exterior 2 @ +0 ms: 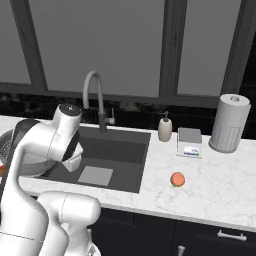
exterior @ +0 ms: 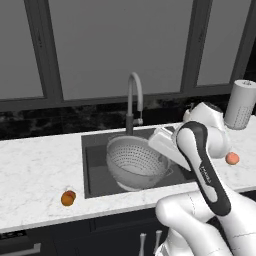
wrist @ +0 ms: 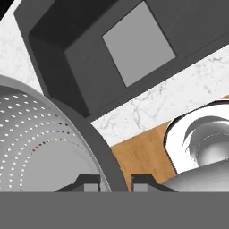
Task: Put the colander in the sink, put the peach, peach in the colander, and turn on the sink faucet and pour water over the colander.
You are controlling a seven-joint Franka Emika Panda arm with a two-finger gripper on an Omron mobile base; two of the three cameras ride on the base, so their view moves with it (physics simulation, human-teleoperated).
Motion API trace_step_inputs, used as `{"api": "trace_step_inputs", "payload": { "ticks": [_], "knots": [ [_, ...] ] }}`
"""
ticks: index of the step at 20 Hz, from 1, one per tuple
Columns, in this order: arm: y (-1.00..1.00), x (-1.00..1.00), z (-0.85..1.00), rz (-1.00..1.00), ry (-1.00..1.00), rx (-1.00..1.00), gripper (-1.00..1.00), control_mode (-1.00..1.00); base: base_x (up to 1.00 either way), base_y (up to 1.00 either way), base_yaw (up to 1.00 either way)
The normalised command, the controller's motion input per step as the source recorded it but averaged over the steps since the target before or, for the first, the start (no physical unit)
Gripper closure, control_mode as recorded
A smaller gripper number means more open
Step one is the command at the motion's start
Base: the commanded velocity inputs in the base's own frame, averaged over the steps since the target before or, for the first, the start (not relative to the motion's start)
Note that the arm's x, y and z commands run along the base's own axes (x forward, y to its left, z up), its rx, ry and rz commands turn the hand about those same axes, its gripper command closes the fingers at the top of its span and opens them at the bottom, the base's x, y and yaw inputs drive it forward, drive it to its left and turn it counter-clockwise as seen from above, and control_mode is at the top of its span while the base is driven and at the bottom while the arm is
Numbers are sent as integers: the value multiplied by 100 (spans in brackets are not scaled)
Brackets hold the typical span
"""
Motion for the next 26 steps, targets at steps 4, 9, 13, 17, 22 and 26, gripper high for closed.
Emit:
{"api": "trace_step_inputs", "payload": {
  "ticks": [4, 9, 13, 17, 22, 26],
  "knots": [
    [-92, 20, 0, 0, 12, 0, 100, -100, 0, 0, 0],
    [-59, 80, -13, 11, 17, 0, 100, -100, 0, 0, 0],
    [-30, 100, -21, 22, 21, 0, 100, -100, 0, 0, 0],
    [-20, 100, -25, 21, 25, 0, 100, -100, 0, 0, 0],
    [-27, 95, -22, 25, 18, 0, 100, -100, 0, 0, 0],
    [-3, 67, -48, 17, -1, -6, 100, -100, 0, 0, 0]
  ]
}}
